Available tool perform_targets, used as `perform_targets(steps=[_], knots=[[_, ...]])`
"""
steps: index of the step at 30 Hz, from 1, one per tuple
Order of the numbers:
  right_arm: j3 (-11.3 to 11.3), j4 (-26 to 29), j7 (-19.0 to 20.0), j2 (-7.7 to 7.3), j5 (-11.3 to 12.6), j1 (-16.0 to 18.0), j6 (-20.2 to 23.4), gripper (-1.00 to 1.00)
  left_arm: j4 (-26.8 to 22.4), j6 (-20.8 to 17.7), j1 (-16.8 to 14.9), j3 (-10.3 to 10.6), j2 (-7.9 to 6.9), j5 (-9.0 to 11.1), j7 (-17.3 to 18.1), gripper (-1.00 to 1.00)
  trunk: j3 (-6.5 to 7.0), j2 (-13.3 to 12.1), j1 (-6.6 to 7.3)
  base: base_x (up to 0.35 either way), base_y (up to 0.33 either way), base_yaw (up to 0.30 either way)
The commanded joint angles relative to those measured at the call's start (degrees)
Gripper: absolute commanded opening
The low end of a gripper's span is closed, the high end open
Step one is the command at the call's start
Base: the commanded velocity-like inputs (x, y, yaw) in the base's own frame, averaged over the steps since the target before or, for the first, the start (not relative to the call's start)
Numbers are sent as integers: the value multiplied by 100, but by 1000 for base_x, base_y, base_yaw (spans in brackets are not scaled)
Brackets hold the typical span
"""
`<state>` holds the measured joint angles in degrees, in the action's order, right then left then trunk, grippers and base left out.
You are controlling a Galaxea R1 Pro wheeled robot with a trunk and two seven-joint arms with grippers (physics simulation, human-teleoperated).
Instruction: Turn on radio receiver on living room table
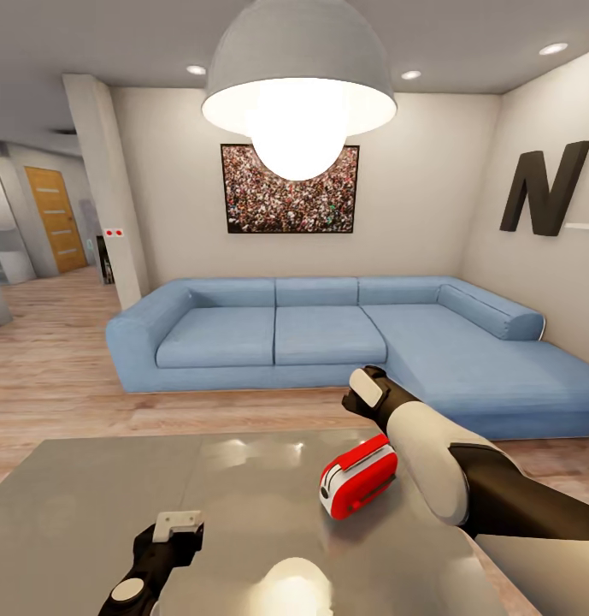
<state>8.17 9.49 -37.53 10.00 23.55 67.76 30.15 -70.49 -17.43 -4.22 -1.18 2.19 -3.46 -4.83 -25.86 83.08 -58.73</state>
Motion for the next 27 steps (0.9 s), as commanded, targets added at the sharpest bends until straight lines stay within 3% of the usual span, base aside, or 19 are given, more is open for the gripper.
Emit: perform_targets(steps=[1, 27], knots=[[0, 0, 0, 0, -4, 0, 0, 100, -4, 4, 0, -4, 0, 6, 0, 100, 0, 0, 0, 0, 2, 0], [0, 3, 0, 0, -26, 0, 4, 100, -22, 2, 0, 8, 11, 10, 0, 100, 0, 0, 0, 0, 31, 0]])
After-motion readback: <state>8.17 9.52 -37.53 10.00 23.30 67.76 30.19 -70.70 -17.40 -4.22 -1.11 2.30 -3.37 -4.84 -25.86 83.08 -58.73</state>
